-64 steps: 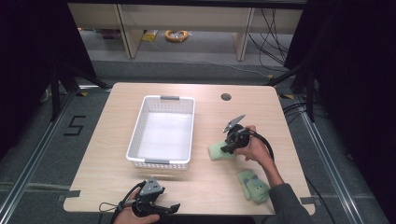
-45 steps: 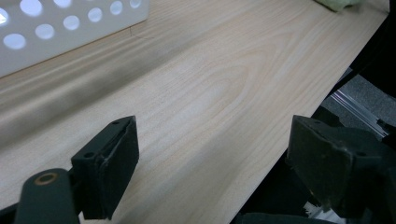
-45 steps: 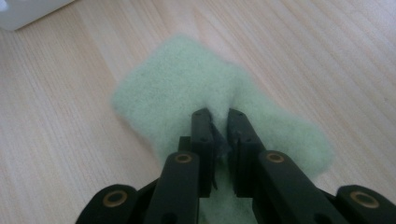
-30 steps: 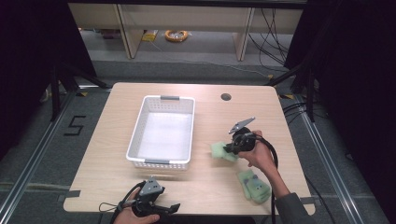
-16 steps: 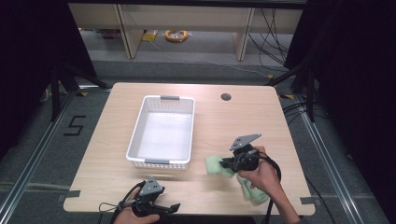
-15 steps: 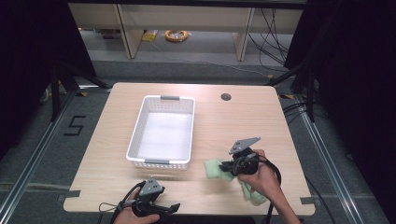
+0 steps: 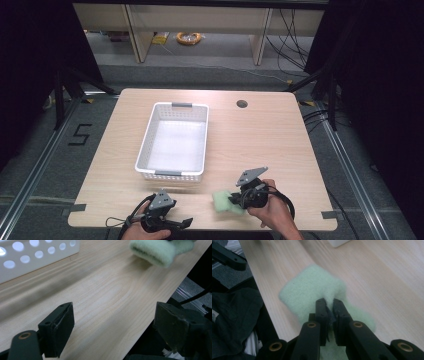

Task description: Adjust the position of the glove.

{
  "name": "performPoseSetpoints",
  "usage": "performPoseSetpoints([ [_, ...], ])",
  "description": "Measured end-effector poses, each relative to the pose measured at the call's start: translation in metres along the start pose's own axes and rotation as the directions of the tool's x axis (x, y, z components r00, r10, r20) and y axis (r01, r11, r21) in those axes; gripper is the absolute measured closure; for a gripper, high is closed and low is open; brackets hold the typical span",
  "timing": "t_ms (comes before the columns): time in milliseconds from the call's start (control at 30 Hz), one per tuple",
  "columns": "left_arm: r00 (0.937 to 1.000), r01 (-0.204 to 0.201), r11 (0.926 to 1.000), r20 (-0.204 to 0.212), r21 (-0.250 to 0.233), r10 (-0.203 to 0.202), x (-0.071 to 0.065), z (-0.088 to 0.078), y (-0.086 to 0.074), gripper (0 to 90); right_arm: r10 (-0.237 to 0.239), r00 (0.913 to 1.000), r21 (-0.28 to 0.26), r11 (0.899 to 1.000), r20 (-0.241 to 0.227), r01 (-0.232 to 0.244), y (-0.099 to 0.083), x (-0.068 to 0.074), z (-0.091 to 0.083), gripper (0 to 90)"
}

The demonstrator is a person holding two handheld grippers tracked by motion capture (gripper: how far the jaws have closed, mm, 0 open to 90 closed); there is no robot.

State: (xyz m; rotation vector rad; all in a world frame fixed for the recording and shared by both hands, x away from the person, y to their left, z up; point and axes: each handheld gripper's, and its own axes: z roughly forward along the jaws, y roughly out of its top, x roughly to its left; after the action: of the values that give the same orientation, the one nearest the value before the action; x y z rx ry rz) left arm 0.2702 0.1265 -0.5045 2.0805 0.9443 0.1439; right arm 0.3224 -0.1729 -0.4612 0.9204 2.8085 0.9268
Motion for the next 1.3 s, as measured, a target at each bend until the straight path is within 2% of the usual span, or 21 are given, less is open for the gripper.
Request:
performPoseSetpoints([
  [67,1.0,-0.007,1.0,-0.004,-0.002,0.007,0.001,0.001,0.0,16.2,-0.029,0.9996,0.005,1.0,0.001,0.029,-0.003,-0.001,0.005,84.4],
  [167,1.0,0.001,1.0,-0.006,-0.004,-0.001,0.0,0.001,0.0,16.1,-0.027,0.9996,0.02,0.999,0.003,0.027,-0.006,0.001,0.011,82.8],
  [200,0.9999,-0.008,1.0,-0.009,0.001,0.008,0.001,0.0,0.0,16.1,-0.056,0.9983,0.033,0.998,0.015,0.055,-0.008,0.001,0.016,79.0],
  [233,0.9999,-0.002,1.0,-0.013,-0.001,0.002,0.001,0.001,0.0,16.1,-0.056,0.9983,0.033,0.998,0.015,0.055,-0.008,0.001,0.016,79.0],
  [367,0.9999,0.01,0.9998,0.004,-0.015,-0.01,-0.001,0.001,0.0,16.1,-0.016,0.9997,0.015,1.0,0.018,0.015,-0.01,0.002,0.018,63.6],
  [433,0.9999,0.011,0.9998,0.003,-0.015,-0.011,-0.001,0.001,0.0,16.1,-0.034,0.9994,0.023,0.999,0.01,0.034,-0.009,0.002,0.014,61.1],
  [500,0.9999,-0.006,1.0,0.01,0.003,0.006,0.0,-0.001,0.0,16.1,-0.022,0.9982,-0.026,0.999,0.057,0.023,-0.009,0.001,-0.003,56.6],
  [600,0.9999,0.008,0.9999,0.008,-0.01,-0.008,-0.001,0.0,0.0,16.1,0.001,0.997,-0.035,0.999,0.077,0.002,-0.011,-0.003,-0.018,56.4],
  [633,0.9999,0.007,0.9999,0.008,-0.01,-0.007,-0.001,0.0,0.0,16.1,0.012,0.993,-0.072,0.997,0.117,-0.004,-0.019,-0.014,-0.033,55.9],
  [700,0.9999,-0.003,1.0,0.01,0.001,0.003,0.0,-0.001,0.0,16.1,0.003,0.9912,-0.081,0.997,0.132,0.007,-0.022,-0.019,-0.037,55.4],
  [733,0.9999,-0.003,1.0,0.01,0.001,0.003,0.0,-0.001,0.0,16.1,0.044,0.9817,-0.087,0.996,0.185,-0.029,-0.033,-0.031,-0.05,55.4],
  [767,0.9999,-0.003,1.0,0.01,0.001,0.003,0.0,-0.001,0.0,16.1,0.044,0.9817,-0.087,0.996,0.185,-0.029,-0.033,-0.031,-0.05,55.4],
  [867,0.9998,0.02,0.9996,0.007,-0.021,-0.02,-0.002,0.001,0.0,16.1,0.082,0.9713,-0.064,0.996,0.223,-0.069,-0.047,-0.042,-0.06,55.4],
  [900,0.9998,0.02,0.9995,0.003,-0.023,-0.02,-0.002,0.001,0.0,16.1,0.123,0.963,-0.066,0.992,0.24,-0.111,-0.051,-0.044,-0.063,55.4],
  [933,0.9998,0.018,0.9997,0.006,-0.02,-0.018,-0.002,0.001,0.0,16.1,0.167,0.955,-0.059,0.986,0.245,-0.157,-0.059,-0.047,-0.063,55.4],
  [1000,1.0,0.007,0.9999,0.007,-0.009,-0.007,-0.001,0.0,0.0,16.1,0.182,0.9532,-0.044,0.983,0.241,-0.177,-0.062,-0.048,-0.065,55.6],
  [1033,1.0,0.006,0.9999,0.006,-0.01,-0.006,-0.001,0.0,0.0,16.1,0.208,0.9482,-0.054,0.978,0.24,-0.201,-0.065,-0.048,-0.064,55.5],
  [1067,0.9998,0.021,0.9996,0.007,-0.022,-0.02,-0.002,0.001,0.0,16.1,0.211,0.9477,-0.038,0.977,0.24,-0.208,-0.068,-0.05,-0.065,55.6],
  [1133,1.0,0.008,0.9999,0.004,-0.014,-0.008,-0.001,0.001,0.0,16.1,0.214,0.9476,-0.033,0.977,0.237,-0.212,-0.069,-0.05,-0.064,55.5],
  [1167,0.9998,0.022,0.9994,0.005,-0.026,-0.021,-0.002,0.002,0.0,16.1,0.241,0.9414,-0.041,0.97,0.236,-0.238,-0.072,-0.051,-0.062,55.5],
  [1300,1.0,0.0,1.0,-0.004,-0.001,0.0,-0.001,0.0,0.0,16.1,0.26,0.9356,-0.039,0.965,0.239,-0.258,-0.077,-0.056,-0.056,56.0],
])
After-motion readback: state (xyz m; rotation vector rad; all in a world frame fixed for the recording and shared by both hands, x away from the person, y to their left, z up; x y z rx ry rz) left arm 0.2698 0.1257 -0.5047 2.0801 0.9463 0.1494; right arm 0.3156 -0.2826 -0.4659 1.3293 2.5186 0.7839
